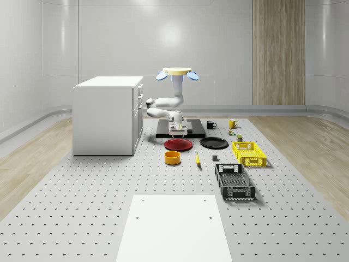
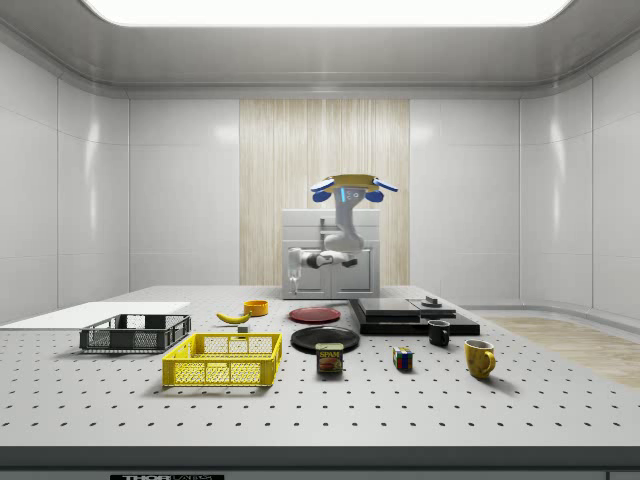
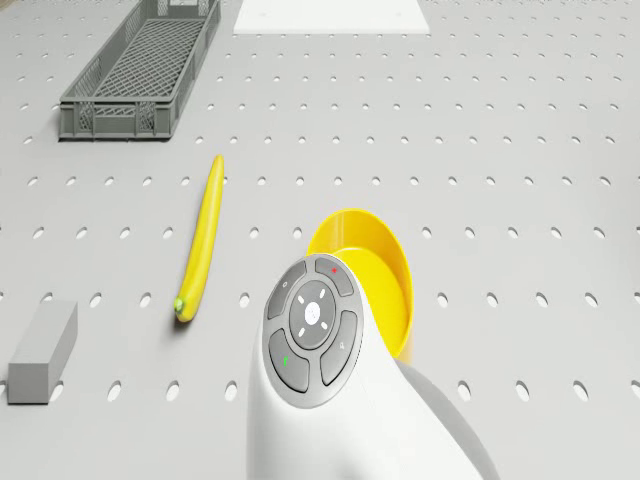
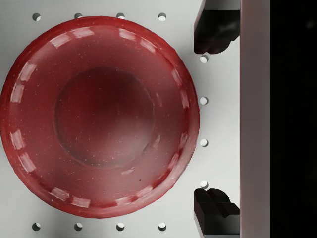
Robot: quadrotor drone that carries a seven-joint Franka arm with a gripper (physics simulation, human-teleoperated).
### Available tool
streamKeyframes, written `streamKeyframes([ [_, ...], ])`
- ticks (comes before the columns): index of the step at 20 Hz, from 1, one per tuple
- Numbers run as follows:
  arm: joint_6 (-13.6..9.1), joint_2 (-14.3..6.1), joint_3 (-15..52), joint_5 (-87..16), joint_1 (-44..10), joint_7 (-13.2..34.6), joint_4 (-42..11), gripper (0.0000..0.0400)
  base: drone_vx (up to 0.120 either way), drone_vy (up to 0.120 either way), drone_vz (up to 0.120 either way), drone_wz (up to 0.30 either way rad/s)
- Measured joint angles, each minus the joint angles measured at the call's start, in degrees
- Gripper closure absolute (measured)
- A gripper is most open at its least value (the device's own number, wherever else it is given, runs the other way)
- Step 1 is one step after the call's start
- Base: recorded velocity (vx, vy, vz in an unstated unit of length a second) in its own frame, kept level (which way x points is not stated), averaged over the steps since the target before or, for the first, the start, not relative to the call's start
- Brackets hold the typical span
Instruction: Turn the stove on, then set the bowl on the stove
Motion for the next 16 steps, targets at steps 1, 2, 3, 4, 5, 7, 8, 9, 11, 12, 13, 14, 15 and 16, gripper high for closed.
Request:
streamKeyframes([
  [1,0.0,0.0,0.0,0.0,0.0,0.0,0.0,0.0000,0.120,0.000,0.000,0.000],
  [2,0.0,0.0,0.0,0.0,0.0,0.0,0.0,0.0000,0.120,0.000,0.000,0.000],
  [3,0.1,-0.1,0.0,0.0,0.0,0.0,0.0,0.0000,0.120,0.000,0.000,0.000],
  [4,0.1,-0.1,0.0,0.0,0.0,0.0,0.0,0.0000,0.120,0.000,0.000,0.000],
  [5,0.1,-0.1,0.0,0.1,-0.1,0.0,0.0,0.0000,0.120,0.000,0.000,0.000],
  [7,0.2,-0.2,0.0,0.1,-0.1,0.1,0.0,0.0000,0.120,0.000,0.000,0.000],
  [8,0.2,-0.2,0.0,0.1,-0.1,0.1,0.0,0.0000,0.120,0.000,0.000,0.000],
  [9,0.2,-0.2,0.0,0.1,-0.1,0.1,0.0,0.0000,0.120,0.000,0.000,0.000],
  [11,0.2,-0.3,0.1,0.1,-0.1,0.1,0.0,0.0000,0.120,0.000,0.000,0.000],
  [12,0.3,-0.3,0.1,0.1,-0.1,0.1,0.0,0.0000,0.120,0.000,0.000,0.000],
  [13,0.3,-0.3,0.1,0.1,-0.1,0.1,0.0,0.0000,0.120,0.000,0.000,0.000],
  [14,0.3,-0.3,0.1,0.2,-0.2,0.1,0.0,0.0000,0.120,0.000,0.000,0.000],
  [15,0.3,-0.3,0.1,0.2,-0.2,0.1,0.0,0.0000,0.120,0.000,0.000,0.000],
  [16,0.3,-0.4,0.1,0.2,-0.2,0.1,0.0,0.0000,0.120,0.000,0.000,0.000],
])
